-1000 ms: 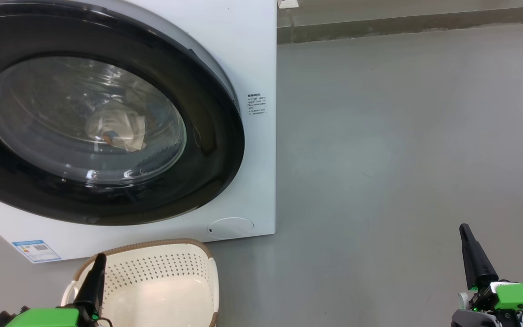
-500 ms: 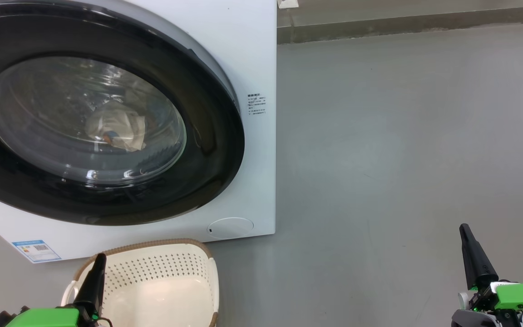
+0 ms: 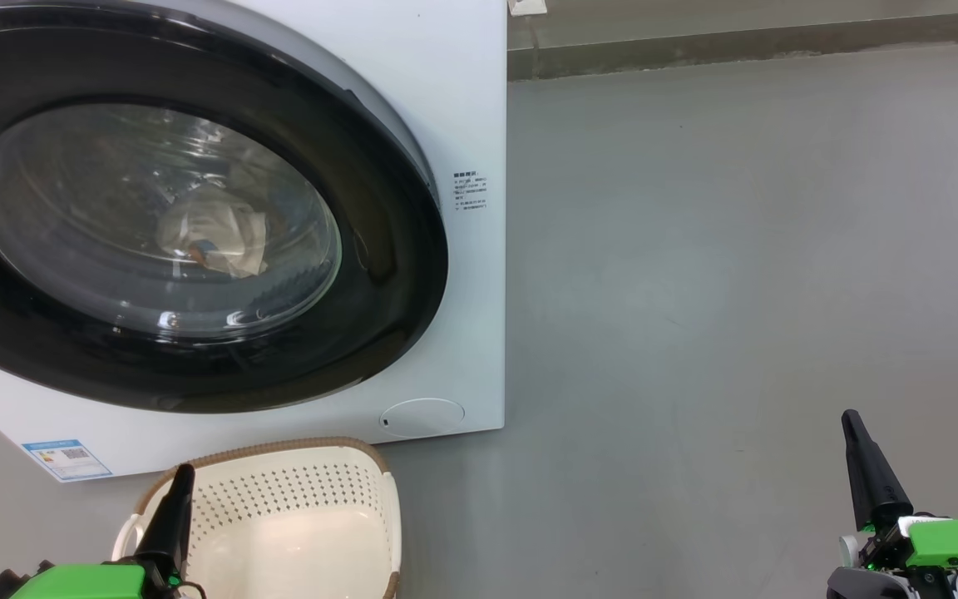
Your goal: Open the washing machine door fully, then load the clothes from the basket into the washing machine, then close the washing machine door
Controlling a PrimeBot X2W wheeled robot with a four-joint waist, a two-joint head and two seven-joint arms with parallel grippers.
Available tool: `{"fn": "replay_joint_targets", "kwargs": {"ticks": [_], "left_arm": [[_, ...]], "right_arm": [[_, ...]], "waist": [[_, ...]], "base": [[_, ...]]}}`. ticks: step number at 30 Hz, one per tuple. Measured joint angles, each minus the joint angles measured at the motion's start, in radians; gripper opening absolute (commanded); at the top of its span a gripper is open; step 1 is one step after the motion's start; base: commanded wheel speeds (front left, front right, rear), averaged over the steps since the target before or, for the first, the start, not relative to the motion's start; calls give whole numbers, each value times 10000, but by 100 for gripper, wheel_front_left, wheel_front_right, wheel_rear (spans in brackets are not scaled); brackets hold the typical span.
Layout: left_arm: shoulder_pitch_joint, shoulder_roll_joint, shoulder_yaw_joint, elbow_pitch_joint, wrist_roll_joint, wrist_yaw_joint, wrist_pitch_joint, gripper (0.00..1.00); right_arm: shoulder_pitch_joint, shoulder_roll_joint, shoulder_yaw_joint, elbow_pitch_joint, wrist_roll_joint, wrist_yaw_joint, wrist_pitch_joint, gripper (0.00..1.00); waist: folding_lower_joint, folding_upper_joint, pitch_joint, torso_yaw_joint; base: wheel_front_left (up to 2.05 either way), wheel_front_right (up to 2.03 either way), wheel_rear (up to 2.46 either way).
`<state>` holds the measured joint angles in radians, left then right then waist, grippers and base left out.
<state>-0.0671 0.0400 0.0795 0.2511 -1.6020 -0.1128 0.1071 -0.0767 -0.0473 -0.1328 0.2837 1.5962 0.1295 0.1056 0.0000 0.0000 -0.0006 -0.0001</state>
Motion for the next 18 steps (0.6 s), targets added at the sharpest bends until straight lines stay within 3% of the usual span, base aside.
{"fn": "replay_joint_targets", "kwargs": {"ticks": [18], "left_arm": [[0,0,2,0,0,0,0,0]], "right_arm": [[0,0,0,0,0,0,0,0]], "waist": [[0,0,0,0]], "base": [[0,0,0]]}}
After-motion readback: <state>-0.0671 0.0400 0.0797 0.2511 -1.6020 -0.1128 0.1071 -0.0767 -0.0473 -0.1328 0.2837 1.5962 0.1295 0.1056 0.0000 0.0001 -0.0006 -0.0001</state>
